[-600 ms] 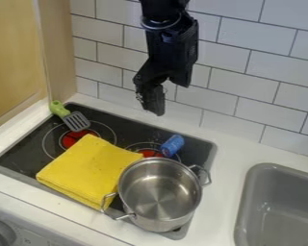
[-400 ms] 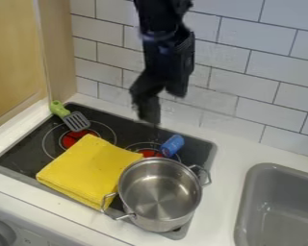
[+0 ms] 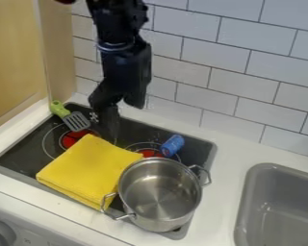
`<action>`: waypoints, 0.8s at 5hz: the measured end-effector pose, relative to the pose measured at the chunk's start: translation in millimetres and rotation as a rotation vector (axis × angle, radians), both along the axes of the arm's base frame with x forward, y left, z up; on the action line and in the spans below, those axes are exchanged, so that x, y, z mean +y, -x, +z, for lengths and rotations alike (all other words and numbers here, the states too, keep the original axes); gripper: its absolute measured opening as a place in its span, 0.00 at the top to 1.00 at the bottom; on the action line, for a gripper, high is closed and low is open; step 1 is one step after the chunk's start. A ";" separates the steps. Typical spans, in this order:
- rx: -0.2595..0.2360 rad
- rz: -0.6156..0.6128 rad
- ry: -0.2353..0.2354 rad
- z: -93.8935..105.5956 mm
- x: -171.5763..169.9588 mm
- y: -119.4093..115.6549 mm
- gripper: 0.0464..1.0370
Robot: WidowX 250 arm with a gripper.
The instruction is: Put the yelow clothe to the top center of the stove
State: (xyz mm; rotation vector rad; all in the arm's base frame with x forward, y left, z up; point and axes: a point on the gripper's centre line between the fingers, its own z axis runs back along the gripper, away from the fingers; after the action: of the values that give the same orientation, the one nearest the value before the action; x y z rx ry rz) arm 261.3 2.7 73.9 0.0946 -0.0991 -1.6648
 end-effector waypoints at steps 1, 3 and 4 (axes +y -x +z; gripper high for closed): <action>0.004 0.050 0.008 -4.3 14.7 3.9 0.04; 0.062 0.039 0.005 -27.5 17.3 12.9 0.04; 0.089 0.025 0.007 -39.3 16.9 15.9 0.04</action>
State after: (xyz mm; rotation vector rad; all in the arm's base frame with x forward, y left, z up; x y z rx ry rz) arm 245.4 19.6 34.7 0.0158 -0.0360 -1.6409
